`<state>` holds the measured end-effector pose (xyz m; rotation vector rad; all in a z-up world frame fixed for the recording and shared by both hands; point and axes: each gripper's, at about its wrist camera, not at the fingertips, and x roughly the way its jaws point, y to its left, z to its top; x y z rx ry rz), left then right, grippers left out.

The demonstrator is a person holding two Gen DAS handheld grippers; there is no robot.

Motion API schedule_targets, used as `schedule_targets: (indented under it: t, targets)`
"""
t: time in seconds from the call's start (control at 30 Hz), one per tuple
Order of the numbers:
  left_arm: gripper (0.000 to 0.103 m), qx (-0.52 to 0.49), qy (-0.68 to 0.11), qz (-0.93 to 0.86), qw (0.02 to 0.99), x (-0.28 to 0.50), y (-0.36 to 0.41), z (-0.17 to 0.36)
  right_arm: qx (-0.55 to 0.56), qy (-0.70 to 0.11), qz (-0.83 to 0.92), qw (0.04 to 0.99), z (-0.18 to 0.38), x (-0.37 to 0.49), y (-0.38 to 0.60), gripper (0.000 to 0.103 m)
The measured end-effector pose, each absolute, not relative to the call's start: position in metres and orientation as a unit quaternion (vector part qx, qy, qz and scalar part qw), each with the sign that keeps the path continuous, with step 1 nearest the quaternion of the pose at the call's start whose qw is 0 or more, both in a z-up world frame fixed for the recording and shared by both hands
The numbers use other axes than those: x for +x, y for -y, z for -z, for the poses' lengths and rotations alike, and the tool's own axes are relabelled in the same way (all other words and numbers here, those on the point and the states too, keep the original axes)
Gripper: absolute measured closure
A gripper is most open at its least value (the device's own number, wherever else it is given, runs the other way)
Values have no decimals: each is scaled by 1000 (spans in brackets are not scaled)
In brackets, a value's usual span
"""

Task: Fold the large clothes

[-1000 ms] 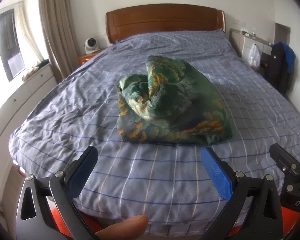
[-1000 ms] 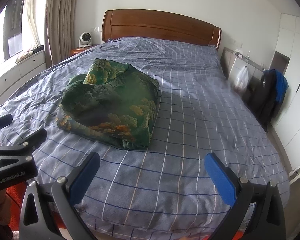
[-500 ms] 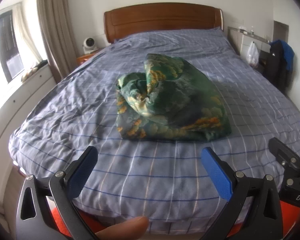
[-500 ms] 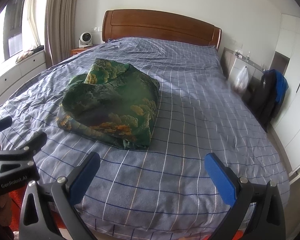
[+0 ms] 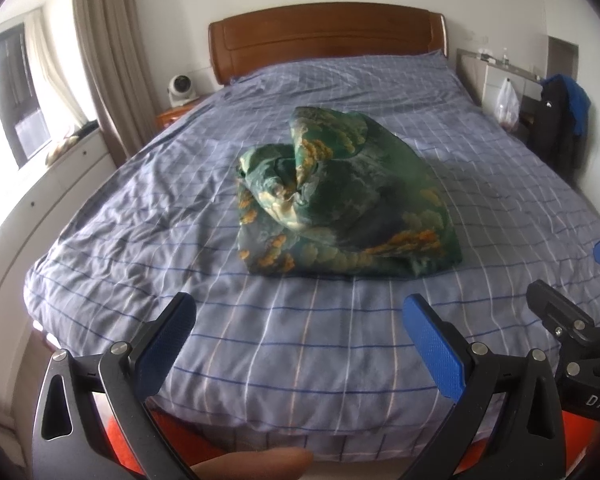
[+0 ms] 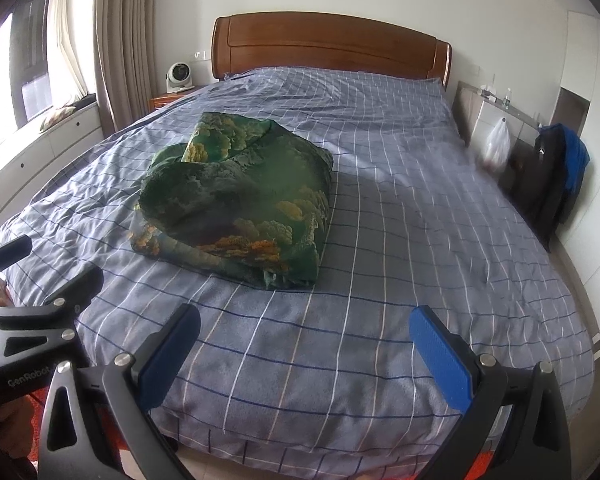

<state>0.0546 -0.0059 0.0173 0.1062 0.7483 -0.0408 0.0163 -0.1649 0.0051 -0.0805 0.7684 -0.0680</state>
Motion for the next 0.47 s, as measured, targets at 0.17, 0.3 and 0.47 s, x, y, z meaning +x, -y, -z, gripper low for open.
schedule_targets:
  t: [0.17,0.3,0.47]
  targets:
    - [0,45,-372,21,927,57,4,-14,-40,-375,34,925,-5,16,165,0]
    - [0,33,-381,23,924,58,2,-9,-41,-378,37,924,-2,18,165,0]
    - [0,45,-379,23,924,57,8,-5,-36,-384,38,922,2,20,168,0]
